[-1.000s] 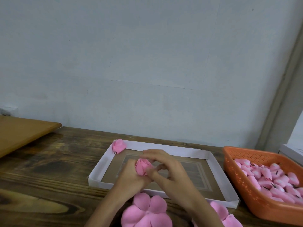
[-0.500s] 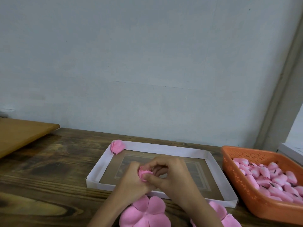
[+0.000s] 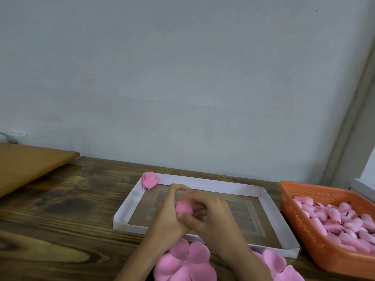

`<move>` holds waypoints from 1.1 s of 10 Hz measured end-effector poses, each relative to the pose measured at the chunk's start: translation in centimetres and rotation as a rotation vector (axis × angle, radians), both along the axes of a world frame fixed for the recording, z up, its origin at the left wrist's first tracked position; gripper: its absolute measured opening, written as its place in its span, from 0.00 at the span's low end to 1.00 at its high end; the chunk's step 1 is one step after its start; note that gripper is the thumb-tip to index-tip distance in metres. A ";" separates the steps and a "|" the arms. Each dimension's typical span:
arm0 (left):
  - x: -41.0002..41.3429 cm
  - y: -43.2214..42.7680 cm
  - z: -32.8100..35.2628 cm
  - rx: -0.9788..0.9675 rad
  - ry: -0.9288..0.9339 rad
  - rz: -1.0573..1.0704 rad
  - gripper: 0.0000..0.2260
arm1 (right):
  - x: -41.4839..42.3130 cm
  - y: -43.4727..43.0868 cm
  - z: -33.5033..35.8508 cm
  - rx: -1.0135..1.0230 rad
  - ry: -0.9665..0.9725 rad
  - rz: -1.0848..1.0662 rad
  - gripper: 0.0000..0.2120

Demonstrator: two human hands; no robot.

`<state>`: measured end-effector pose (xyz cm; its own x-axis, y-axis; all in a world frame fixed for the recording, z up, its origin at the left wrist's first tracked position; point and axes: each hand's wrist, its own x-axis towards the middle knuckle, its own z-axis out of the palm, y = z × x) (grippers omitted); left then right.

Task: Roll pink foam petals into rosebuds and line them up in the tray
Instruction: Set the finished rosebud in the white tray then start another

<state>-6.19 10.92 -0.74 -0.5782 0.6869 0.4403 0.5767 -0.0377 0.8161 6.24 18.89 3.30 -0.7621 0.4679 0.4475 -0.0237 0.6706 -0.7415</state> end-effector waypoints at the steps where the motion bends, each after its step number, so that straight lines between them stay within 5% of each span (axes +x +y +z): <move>1: 0.2 0.0 -0.1 0.058 -0.008 0.003 0.34 | -0.3 0.4 0.2 -0.050 -0.003 0.068 0.15; 4: -0.8 0.1 0.4 0.196 -0.264 0.034 0.45 | -4.7 4.7 4.7 -0.355 -0.169 0.280 0.08; 5: -1.4 -0.1 0.0 0.178 -0.206 0.164 0.34 | -8.7 6.8 6.5 -0.501 -0.209 0.287 0.11; 6: -2.0 -0.1 -0.9 0.237 -0.031 0.311 0.13 | -12.9 7.8 6.7 -0.605 -0.346 0.201 0.08; 7: -2.3 -0.1 -1.5 0.259 -0.037 0.386 0.11 | -15.9 7.9 5.3 -0.623 -0.561 0.151 0.05; 9: -3.1 0.0 -1.5 0.296 0.245 0.532 0.18 | -20.0 6.8 0.5 -0.685 -0.386 -0.052 0.08; 11: -2.7 0.1 -1.4 0.425 0.517 0.327 0.16 | -22.5 6.3 -3.2 -0.432 -0.337 -0.283 0.09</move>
